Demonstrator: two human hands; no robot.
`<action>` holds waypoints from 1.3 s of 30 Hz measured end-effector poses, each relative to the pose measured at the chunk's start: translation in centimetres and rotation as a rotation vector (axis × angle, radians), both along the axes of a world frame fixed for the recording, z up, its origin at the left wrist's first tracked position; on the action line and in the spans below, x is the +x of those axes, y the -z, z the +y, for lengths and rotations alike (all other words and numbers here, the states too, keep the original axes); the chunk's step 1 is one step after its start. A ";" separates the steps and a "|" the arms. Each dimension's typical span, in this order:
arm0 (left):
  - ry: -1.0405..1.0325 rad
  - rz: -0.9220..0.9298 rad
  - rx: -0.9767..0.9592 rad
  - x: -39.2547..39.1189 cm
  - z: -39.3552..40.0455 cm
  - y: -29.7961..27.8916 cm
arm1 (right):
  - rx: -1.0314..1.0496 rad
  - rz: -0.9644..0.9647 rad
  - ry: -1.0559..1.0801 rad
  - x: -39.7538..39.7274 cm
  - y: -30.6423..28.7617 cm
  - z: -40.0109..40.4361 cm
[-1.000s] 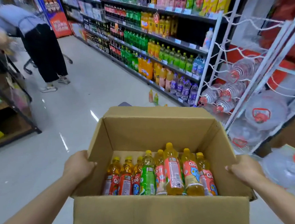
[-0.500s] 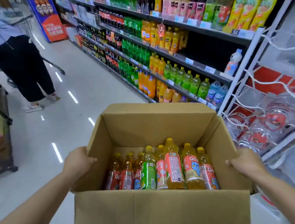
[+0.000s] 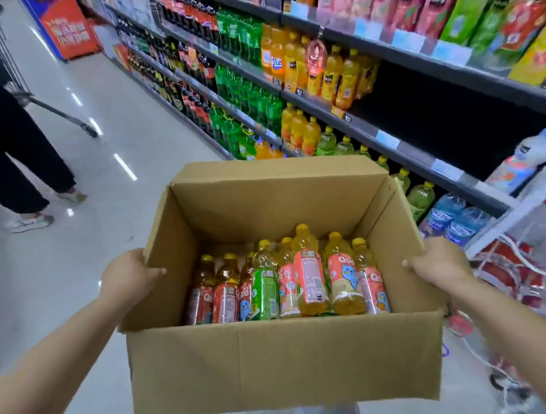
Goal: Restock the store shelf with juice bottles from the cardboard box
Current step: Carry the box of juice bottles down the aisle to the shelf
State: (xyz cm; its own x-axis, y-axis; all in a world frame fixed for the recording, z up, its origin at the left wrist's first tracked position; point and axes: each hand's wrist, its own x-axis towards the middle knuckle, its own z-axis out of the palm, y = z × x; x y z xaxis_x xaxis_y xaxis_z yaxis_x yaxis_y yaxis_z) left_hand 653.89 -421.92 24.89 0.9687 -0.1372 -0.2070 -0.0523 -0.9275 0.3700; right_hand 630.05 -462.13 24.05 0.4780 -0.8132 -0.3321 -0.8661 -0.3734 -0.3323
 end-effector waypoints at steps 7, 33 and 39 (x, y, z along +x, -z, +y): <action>-0.161 0.011 0.019 11.2 -4.6 0.9 | 0.026 -0.022 -0.141 16.5 0.3 -7.1; -0.053 0.088 -0.019 50.6 -15.3 4.5 | 0.012 -0.013 0.058 49.5 5.5 -12.6; 0.077 0.109 0.089 60.8 -14.7 12.1 | 0.031 0.098 0.191 56.2 12.5 -8.4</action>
